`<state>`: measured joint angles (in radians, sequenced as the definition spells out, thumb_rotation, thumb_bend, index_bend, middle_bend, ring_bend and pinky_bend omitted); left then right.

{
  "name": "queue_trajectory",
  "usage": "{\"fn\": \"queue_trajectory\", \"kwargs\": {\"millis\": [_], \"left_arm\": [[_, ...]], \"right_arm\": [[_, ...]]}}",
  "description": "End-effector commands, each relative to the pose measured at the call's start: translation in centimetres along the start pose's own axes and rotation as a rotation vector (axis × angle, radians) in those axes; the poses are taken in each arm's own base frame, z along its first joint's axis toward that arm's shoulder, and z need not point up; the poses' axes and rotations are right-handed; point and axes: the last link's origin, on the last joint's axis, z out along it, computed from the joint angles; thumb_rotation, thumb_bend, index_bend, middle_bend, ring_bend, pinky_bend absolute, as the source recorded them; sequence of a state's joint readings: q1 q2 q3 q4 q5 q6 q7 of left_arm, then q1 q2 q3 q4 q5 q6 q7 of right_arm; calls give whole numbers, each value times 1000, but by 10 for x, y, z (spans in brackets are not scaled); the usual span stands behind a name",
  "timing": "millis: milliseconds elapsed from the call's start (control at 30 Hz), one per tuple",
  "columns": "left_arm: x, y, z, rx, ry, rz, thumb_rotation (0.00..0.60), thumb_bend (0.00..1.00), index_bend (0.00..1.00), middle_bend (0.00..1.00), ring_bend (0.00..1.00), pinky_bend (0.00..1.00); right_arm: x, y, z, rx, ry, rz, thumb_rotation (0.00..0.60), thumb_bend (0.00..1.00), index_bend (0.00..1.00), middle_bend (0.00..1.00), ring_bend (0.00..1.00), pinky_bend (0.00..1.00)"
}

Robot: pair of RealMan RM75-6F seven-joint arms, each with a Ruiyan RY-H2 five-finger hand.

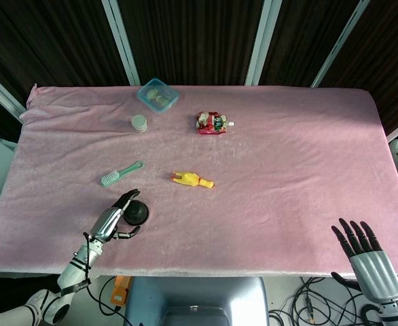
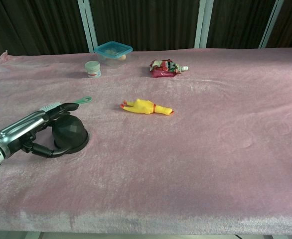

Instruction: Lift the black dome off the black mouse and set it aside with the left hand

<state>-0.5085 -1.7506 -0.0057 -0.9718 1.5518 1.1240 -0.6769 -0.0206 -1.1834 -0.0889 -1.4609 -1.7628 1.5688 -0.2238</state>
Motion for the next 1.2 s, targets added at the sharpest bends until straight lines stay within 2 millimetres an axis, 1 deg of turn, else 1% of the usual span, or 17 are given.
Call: {"fn": "queue_trajectory", "kwargs": {"millis": [33,233,567,833,867,933,1000,1067,1200], "left_arm": [[-1,0,0,0,-1,-3,600,324,0,0,0,152],[-3,0,1,-1,-3,-8,600,325,0,0,0,152],[-4,-3,10,29,-7,-33,600,324,0,0,0,146],[-9,-4,9,32,6,-55,600,324,0,0,5,148],[-9,-4,8,32,7,-60,600,324,0,2,22,161],[-11,-3,6,26,10,-75,600,324,1,31,89,230],[-13,-3,4,20,11,-85,600,325,9,85,164,320],[-16,-2,2,12,10,-92,600,326,22,130,218,376],[-20,-3,0,4,12,-94,600,327,41,170,269,431]], "right_arm": [[0,0,0,-1,-2,-1,600,105,0,0,0,159],[-1,-1,0,2,-8,-5,600,106,0,0,0,159],[-2,-2,1,2,-18,-10,600,106,0,0,0,159],[-3,-2,2,1,-29,-15,600,106,0,0,0,159],[-3,-1,2,1,-29,-15,600,106,0,0,0,159],[-2,-1,3,-1,-29,-14,600,105,0,0,0,159],[-2,-1,3,-3,-29,-14,600,106,0,0,0,159],[-2,-1,3,-5,-30,-14,600,106,0,0,0,159],[-2,-1,4,-5,-37,-16,600,106,0,0,0,159]]}}
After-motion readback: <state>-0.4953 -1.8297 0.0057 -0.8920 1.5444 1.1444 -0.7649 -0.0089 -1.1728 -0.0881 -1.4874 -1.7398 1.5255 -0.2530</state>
